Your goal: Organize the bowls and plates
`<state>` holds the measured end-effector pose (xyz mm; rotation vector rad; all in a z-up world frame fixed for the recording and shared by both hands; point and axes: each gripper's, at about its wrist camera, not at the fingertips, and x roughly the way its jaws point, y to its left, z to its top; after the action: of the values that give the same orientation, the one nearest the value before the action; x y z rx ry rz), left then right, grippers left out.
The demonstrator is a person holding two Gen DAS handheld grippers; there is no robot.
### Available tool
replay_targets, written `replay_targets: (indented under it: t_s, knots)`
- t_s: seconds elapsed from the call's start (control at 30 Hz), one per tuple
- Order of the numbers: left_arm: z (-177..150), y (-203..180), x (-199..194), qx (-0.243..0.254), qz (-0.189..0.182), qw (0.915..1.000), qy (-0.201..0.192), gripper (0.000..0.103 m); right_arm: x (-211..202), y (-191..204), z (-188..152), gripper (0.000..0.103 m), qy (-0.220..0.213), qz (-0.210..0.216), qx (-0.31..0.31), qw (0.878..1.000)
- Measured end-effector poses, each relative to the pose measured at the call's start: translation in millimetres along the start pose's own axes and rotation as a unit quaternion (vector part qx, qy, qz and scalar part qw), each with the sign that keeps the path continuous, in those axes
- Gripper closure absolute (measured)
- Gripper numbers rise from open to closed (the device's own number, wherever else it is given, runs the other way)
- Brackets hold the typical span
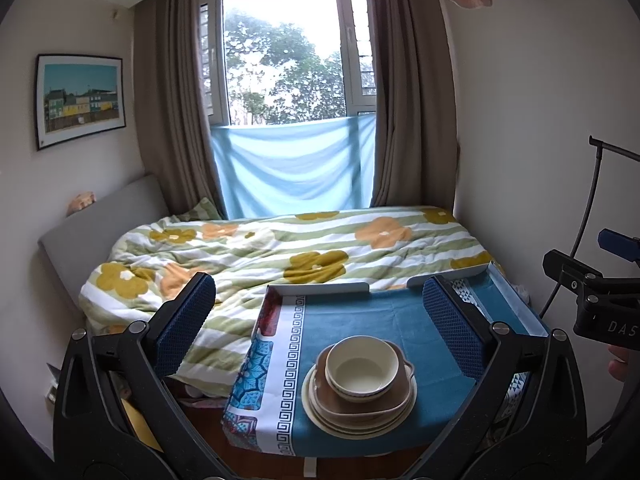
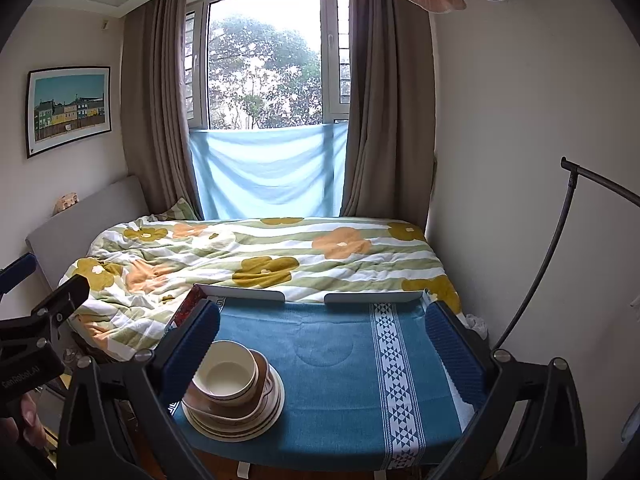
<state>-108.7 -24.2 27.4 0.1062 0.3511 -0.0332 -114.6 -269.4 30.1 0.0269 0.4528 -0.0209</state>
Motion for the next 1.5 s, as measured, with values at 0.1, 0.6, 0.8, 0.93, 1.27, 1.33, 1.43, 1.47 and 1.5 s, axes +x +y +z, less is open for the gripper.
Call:
replay_targets:
  t_s: [0.1, 0.6, 0.8, 0.93, 1.27, 1.33, 1.43, 1.47, 1.5]
  knots:
    - [-1.1, 0.4, -1.4, -0.003, -0.001, 1.0000, 0.000, 0.000, 0.3, 1.1, -0.4, 0.001, 0.000, 0.000, -0.003, 1.000]
    - [-5.8, 0.7, 1.0, -0.004, -0.003, 1.0000, 0.005, 0.000, 0.2, -0.5, -0.8, 0.001, 0.005, -0.009, 0.001, 1.000]
    - [-6.4, 1.5, 1.4, -0.005, -0.002, 1.0000, 0.006, 0.000, -1.1, -0.3, -0.4, 0.001, 0.003, -0.011, 0.003, 1.000]
    - [-7.3, 2.6, 1.4, -0.005, -0.001, 1.0000, 0.006, 0.000, -0.8, -0.1, -0.4, 0.001, 0.003, -0.010, 0.003, 1.000]
    - [-6.1, 5.8, 0.1, -0.004, 0.003, 1.0000, 0.001, 0.000, 0.0, 1.4, 0.7, 0.001, 0.004, -0.010, 0.003, 1.000]
    - [-5.7, 7.0, 0.3, -0.004, 0.003, 1.0000, -0.001, 0.000, 0.0, 1.5, 0.6, 0.001, 0.004, -0.011, 0.003, 1.000]
    - [-6.1, 7.6, 1.4, -0.003, 0.010, 0.9999, -0.002, 0.000, 1.1, 2.3, 0.8, 0.001, 0.004, -0.010, 0.002, 1.000]
    - [-6.4, 8.0, 2.0, -0.002, 0.011, 0.9999, -0.002, 0.000, 2.0, 3.2, 0.8, 0.001, 0.005, -0.009, 0.002, 1.000]
    - [-7.3, 8.6, 1.8, -0.001, 0.012, 0.9999, -0.004, 0.000, 2.7, 4.3, 0.9, 0.001, 0.005, -0.008, 0.001, 1.000]
